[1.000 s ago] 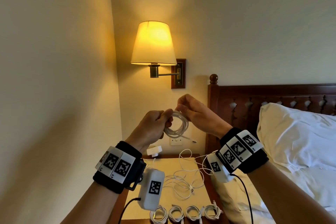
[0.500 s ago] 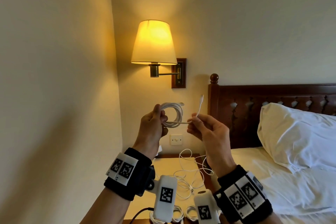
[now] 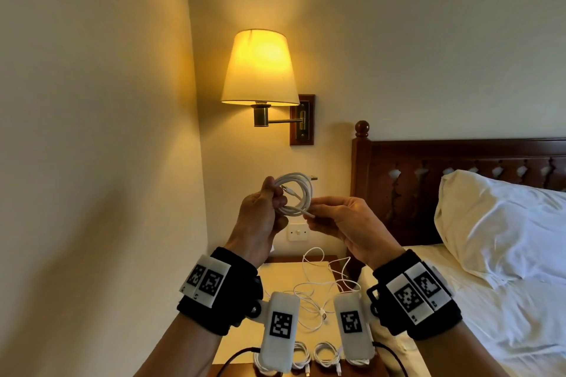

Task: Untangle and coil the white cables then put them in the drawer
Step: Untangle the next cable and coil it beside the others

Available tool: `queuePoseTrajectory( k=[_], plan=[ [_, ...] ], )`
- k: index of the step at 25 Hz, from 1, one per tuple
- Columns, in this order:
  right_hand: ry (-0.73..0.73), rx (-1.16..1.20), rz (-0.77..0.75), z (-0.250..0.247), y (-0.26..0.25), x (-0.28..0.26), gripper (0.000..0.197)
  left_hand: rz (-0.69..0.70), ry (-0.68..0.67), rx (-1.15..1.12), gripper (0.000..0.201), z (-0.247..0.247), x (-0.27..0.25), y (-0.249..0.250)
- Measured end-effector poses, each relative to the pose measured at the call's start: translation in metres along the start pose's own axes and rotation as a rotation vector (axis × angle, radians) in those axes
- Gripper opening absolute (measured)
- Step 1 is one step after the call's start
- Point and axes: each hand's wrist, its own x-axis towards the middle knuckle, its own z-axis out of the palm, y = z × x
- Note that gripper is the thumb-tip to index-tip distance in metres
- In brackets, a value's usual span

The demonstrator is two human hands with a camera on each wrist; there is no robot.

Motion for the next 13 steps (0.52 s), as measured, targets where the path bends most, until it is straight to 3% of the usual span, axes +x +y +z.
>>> queuePoseTrajectory(
  k=[4,9,11,13],
  plan=[
    [0.046,-0.024,-0.16,0.007,-0.001,0.002,0.024,-0.014,-0.022,0.028,0.034,0.001,0.003,-0.006],
    [0.08,0.201,-0.108,0.017,0.003,0.01,0.02,0.024,-0.029,0.153,0.032,0.001,0.001,-0.011],
    [0.072,0.239,-0.112,0.02,0.005,0.013,0.032,0.052,-0.019,0.187,0.035,0.0,0.002,-0.015],
    [0.072,0.116,-0.231,0.019,0.01,0.014,0.054,0.054,-0.018,0.202,0.036,-0.001,0.003,-0.016]
  ],
)
